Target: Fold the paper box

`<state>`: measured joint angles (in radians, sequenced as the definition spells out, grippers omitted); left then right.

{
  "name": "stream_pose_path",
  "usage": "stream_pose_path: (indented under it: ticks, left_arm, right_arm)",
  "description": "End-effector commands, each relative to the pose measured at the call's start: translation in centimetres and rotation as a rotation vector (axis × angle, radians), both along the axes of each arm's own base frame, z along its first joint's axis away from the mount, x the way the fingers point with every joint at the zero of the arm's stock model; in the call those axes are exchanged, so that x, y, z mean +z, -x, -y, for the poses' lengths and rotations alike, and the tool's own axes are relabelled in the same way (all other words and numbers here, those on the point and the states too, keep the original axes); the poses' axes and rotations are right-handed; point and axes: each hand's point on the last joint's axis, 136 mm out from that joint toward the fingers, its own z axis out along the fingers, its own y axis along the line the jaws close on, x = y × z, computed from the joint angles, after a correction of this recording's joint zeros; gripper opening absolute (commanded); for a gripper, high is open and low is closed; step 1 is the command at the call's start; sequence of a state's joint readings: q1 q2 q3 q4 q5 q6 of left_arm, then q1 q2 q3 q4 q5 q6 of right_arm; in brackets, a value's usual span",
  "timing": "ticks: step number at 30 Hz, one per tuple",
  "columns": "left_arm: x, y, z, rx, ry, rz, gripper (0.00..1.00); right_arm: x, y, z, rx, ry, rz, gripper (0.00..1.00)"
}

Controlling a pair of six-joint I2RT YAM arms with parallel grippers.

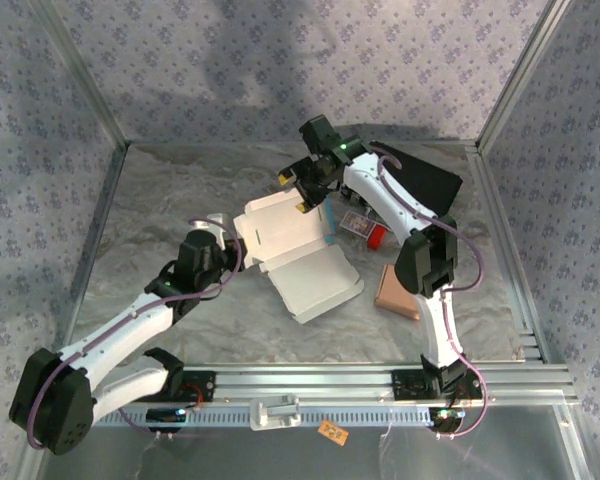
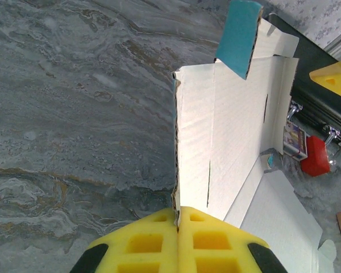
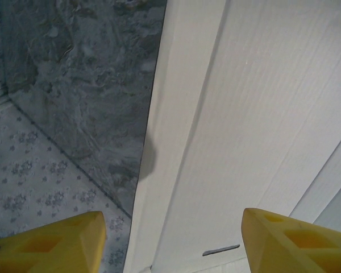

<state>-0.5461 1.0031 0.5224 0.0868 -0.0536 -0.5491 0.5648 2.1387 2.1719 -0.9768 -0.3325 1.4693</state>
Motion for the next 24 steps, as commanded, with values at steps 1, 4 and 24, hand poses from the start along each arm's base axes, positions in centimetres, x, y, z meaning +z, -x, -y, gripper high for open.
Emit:
stream_pose_path:
  ticks: [1, 4, 24]
  left_arm:
    - [2.2, -0.5, 0.7, -0.033, -0.013, 0.076, 0.0]
    - [2.5, -0.5, 1.1, -0.061, -0.041, 0.088, 0.0]
    - [3.1, -1.0, 2.2, -0.094, -0.103, 0.111, 0.0]
  right_arm:
    - [0.1, 0.9, 0.7, -0.038, 0.004, -0.09, 0.66]
    - [-0.1, 0.2, 0.7, -0.053, -0.005, -0.087, 0.66]
    - [-1.4, 0.5, 1.5, -0.02, -0.016, -0.14, 0.34]
